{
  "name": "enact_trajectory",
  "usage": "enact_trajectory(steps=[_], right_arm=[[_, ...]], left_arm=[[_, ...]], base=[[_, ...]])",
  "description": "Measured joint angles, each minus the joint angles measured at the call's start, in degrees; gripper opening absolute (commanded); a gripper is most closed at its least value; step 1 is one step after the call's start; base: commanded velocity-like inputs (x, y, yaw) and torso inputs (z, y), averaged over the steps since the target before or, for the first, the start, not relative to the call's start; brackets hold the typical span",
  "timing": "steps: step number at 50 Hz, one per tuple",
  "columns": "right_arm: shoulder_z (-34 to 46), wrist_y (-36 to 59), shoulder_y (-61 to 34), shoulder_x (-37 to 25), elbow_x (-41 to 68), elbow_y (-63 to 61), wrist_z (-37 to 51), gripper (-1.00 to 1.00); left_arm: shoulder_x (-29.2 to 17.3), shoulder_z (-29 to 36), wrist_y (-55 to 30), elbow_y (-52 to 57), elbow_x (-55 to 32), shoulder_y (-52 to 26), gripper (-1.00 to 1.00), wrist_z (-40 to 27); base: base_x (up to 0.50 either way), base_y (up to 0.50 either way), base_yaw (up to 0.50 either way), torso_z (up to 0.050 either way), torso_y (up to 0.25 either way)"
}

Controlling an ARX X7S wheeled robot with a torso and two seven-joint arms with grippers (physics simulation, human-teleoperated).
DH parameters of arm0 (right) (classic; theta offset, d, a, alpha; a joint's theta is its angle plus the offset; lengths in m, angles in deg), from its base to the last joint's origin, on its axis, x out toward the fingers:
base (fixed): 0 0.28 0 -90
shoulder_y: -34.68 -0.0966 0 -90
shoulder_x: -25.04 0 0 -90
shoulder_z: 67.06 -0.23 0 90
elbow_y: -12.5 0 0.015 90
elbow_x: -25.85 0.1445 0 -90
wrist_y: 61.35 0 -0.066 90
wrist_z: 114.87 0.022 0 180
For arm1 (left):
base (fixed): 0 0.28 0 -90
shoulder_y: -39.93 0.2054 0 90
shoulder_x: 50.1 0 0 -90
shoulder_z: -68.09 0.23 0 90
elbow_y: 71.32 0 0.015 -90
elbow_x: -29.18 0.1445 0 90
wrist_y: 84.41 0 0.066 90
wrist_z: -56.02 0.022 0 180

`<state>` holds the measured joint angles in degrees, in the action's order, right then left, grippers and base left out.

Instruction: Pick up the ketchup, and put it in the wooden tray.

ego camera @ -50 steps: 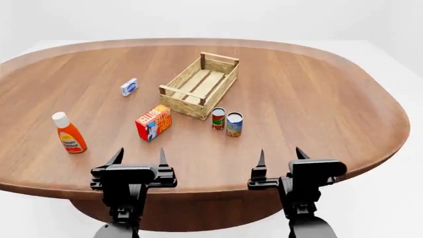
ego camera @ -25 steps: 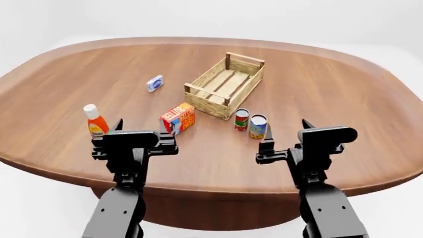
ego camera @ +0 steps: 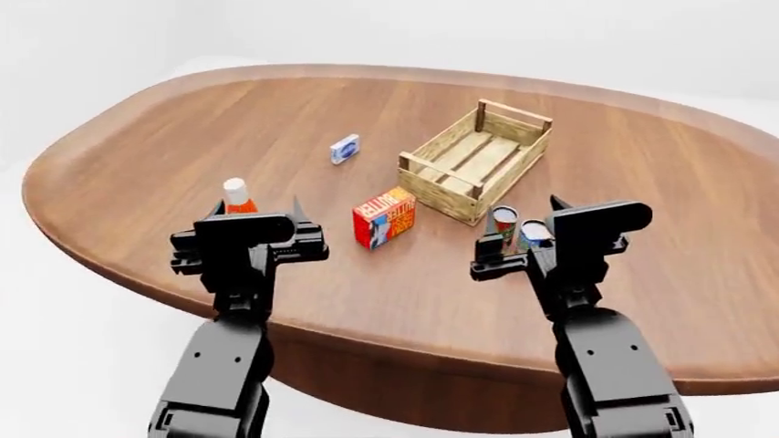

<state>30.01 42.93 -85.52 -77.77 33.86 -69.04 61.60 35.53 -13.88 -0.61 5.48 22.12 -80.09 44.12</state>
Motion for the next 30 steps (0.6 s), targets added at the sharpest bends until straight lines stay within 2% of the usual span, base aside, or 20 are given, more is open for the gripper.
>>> enact_trajectory(steps=[7, 30], right_arm=[[0.7, 0.6, -0.8, -0.2, 0.0, 0.1, -0.4, 1.00], [2.0, 2.7, -3.0, -0.5, 0.4, 0.3, -0.7, 1.00]], left_arm=[[-0.3, 0.5, -0.4, -0.4, -0.5, -0.9, 1.00, -0.5], [-1.0, 1.9, 0.5, -3.8, -1.0, -4.6, 1.00, -2.7]], base=[[0.02, -0.08, 0.00, 0.000, 0.000], [0.11, -0.49, 0.00, 0.000, 0.000]])
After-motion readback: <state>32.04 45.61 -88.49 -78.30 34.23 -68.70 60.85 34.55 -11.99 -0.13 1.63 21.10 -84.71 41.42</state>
